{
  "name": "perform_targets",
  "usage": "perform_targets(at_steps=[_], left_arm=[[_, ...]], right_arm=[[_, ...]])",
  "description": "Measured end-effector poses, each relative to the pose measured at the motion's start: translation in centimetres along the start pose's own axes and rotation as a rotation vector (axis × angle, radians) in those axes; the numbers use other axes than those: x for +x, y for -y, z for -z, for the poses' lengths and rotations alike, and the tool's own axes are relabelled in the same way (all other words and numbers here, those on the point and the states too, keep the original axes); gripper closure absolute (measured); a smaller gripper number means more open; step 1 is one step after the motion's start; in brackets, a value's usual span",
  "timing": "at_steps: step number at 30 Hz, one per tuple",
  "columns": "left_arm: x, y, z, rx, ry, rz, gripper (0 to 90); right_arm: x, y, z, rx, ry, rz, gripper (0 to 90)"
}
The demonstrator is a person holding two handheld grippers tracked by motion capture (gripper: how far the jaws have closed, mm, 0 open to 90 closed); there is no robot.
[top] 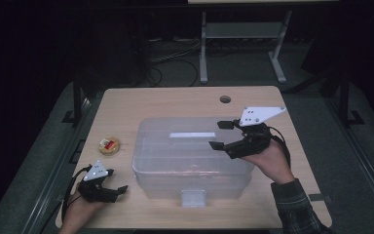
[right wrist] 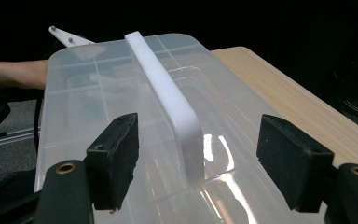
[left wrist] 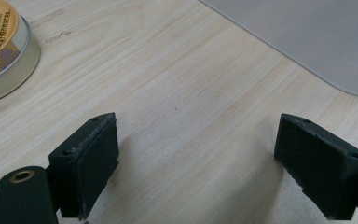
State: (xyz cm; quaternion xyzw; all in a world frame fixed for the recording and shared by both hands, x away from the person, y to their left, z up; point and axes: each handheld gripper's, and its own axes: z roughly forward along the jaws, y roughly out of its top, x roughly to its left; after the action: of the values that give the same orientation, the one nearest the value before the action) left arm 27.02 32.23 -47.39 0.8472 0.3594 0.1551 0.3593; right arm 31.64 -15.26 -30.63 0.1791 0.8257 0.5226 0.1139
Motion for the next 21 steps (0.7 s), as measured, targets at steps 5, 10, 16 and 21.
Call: perform_targets(at_steps=[5, 10, 16, 21], left_arm=[[0.00, 0.00, 0.01, 0.001, 0.000, 0.000, 12.9], [-0.09, 0.05, 0.05, -0.001, -0.002, 0.004, 13.0], [-0.11, 0.07, 0.06, -0.002, -0.001, 0.005, 13.0], [-0.09, 0.08, 0.07, -0.002, -0.001, 0.005, 12.9]], right_arm=[[-0.31, -0.22, -0.15, 0.011, -0.041, 0.014, 35.8], [-0.68, -0.37, -0.48, 0.017, -0.068, 0.024, 44.4], [-0.77, -0.36, -0.57, 0.019, -0.076, 0.052, 55.8], [-0.80, -0.30, -0.62, 0.027, -0.084, 0.084, 66.3]])
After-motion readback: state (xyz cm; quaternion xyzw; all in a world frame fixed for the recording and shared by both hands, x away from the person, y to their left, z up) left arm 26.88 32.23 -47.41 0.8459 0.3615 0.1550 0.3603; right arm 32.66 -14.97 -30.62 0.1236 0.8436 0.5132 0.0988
